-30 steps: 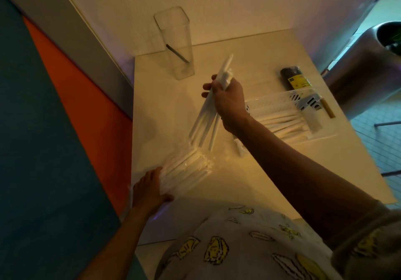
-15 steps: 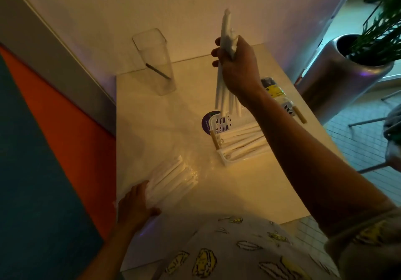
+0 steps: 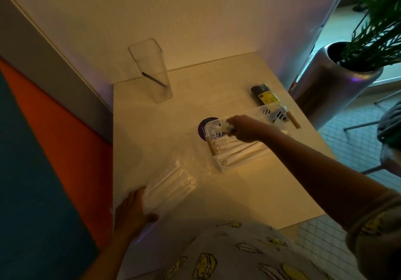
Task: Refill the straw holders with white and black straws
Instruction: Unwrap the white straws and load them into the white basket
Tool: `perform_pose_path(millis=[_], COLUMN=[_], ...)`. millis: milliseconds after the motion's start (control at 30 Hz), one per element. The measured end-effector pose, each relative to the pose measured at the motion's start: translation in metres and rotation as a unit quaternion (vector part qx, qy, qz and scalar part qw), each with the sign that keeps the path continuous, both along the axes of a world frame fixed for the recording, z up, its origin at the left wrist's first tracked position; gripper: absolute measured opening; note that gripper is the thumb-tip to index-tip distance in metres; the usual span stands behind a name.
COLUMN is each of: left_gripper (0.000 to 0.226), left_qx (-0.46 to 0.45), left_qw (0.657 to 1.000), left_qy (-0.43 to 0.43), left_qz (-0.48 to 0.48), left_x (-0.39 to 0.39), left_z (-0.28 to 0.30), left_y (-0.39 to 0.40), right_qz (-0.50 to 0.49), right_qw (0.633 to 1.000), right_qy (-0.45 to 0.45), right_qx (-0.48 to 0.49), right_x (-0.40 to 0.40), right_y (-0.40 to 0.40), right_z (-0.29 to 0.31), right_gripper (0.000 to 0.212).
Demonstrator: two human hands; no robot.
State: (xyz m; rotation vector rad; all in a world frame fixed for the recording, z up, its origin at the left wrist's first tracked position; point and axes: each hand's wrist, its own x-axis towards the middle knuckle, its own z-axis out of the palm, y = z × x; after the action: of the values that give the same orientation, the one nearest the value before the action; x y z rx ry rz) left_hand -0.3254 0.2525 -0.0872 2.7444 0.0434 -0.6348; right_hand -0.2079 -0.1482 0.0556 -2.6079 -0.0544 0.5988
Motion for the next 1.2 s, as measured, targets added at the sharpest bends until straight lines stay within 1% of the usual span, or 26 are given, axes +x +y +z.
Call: perform_pose_path(millis=[100, 233, 367, 467, 633, 767, 900, 967, 1033, 1067, 1133, 1200], left_gripper=[0.115, 0.115, 0.113, 0.113, 0.115, 0.115, 0.115, 0.114, 0.114, 0.114, 0.114, 0.112], left_qx=[0.004, 0.005, 0.003, -0.004, 0.004, 0.002, -0.002, 0.002, 0.004, 0.002, -0.003, -0.004], left_qw=[1.000, 1.000, 1.000, 1.000, 1.000, 1.000, 1.000, 1.000, 1.000, 1.000, 1.000, 1.000], left_qy=[0.002, 0.002, 0.001, 0.002, 0.002, -0.004, -0.005, -0.007, -0.011, -0.010, -0.008, -0.008], left_qz=[-0.003, -0.002, 0.002, 0.006, 0.009, 0.001, 0.003, 0.002, 0.000, 0.002, 0.004, 0.004], left_x=[0.001, 0.000, -0.002, -0.002, 0.000, -0.001, 0.001, 0.001, 0.000, 0.001, 0.001, 0.001], left_z=[0.001, 0.003, 0.004, 0.004, 0.005, 0.004, 0.005, 0.006, 0.006, 0.007, 0.008, 0.009], left_y=[0.000, -0.001, -0.002, -0.004, -0.003, -0.002, -0.003, -0.003, -0.004, -0.004, -0.005, -0.006], right_qz=[0.009, 0.024, 0.056, 0.059, 0.064, 0.041, -0.002, -0.041, -0.076, -0.076, -0.053, -0.023], right_qw=[0.998, 0.996, 0.989, 0.985, 0.986, 0.989, 0.994, 0.989, 0.976, 0.969, 0.958, 0.959], right_qy=[0.047, 0.049, 0.060, 0.071, 0.040, -0.002, -0.060, -0.127, -0.202, -0.233, -0.259, -0.236], right_qx=[-0.033, -0.072, -0.126, -0.146, -0.151, -0.140, -0.094, -0.061, 0.003, 0.041, 0.114, 0.156], right_x=[-0.006, -0.013, -0.020, -0.023, -0.019, -0.015, -0.010, -0.008, -0.006, -0.006, -0.008, -0.010], right_y=[0.000, -0.001, -0.003, -0.002, 0.000, -0.001, 0.007, 0.016, 0.029, 0.036, 0.051, 0.066], right_z=[-0.021, -0.042, -0.053, -0.060, -0.061, -0.063, -0.062, -0.056, -0.046, -0.041, -0.029, -0.020], right_gripper=[0.037, 0.031, 0.033, 0.030, 0.026, 0.018, 0.022, 0.019, 0.017, 0.017, 0.018, 0.019])
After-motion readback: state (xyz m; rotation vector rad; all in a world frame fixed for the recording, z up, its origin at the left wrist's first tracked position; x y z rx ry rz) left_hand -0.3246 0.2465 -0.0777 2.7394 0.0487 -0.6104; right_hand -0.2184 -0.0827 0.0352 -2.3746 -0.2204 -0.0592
